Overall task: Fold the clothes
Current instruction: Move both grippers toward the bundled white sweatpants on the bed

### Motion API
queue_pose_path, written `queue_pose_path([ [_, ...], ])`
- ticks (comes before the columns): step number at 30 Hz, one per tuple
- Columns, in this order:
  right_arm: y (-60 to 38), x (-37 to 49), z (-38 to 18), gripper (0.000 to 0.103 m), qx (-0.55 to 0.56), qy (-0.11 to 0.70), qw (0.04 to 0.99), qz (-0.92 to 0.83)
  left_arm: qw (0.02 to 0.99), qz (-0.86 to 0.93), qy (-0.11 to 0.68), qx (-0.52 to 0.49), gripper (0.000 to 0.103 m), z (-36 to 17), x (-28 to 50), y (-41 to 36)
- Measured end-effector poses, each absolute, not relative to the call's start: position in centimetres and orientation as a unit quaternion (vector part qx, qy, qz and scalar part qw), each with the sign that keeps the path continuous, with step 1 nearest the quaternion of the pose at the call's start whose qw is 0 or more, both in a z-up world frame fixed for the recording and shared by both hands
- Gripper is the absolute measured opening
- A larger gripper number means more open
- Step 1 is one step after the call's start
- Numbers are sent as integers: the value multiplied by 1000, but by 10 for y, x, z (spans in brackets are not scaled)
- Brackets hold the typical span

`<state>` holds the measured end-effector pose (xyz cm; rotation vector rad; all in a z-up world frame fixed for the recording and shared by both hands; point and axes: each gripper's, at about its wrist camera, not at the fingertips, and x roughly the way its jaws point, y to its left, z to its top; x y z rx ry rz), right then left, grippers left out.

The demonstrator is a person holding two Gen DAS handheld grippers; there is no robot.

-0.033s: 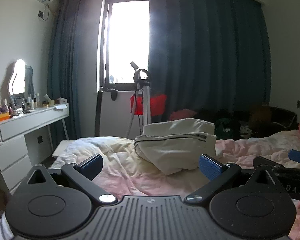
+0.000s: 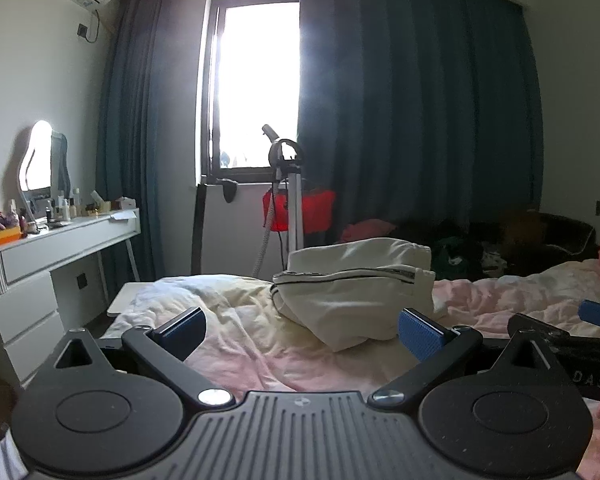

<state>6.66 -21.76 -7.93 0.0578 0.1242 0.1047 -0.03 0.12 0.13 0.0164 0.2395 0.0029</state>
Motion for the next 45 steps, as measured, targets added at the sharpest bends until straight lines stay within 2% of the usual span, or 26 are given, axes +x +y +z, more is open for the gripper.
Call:
queue_pose_path([
  [6, -223, 74, -79, 103, 52, 77, 995, 47, 993, 2, 121, 7, 103, 6, -1, 5],
  [19, -218, 72, -82, 103, 29, 79, 995, 49, 990, 13, 137, 17, 103, -1, 6, 2],
  [29, -217, 69, -81, 103, 25, 56, 997, 44, 990, 8, 137, 8, 103, -4, 6, 7],
  [35, -230, 60, -78, 103, 61, 0, 997, 49, 991, 6, 135, 5, 103, -8, 4, 8],
  [45, -243, 62, -68, 103, 98, 3, 993, 72, 992, 19, 123, -11, 103, -22, 6, 14],
])
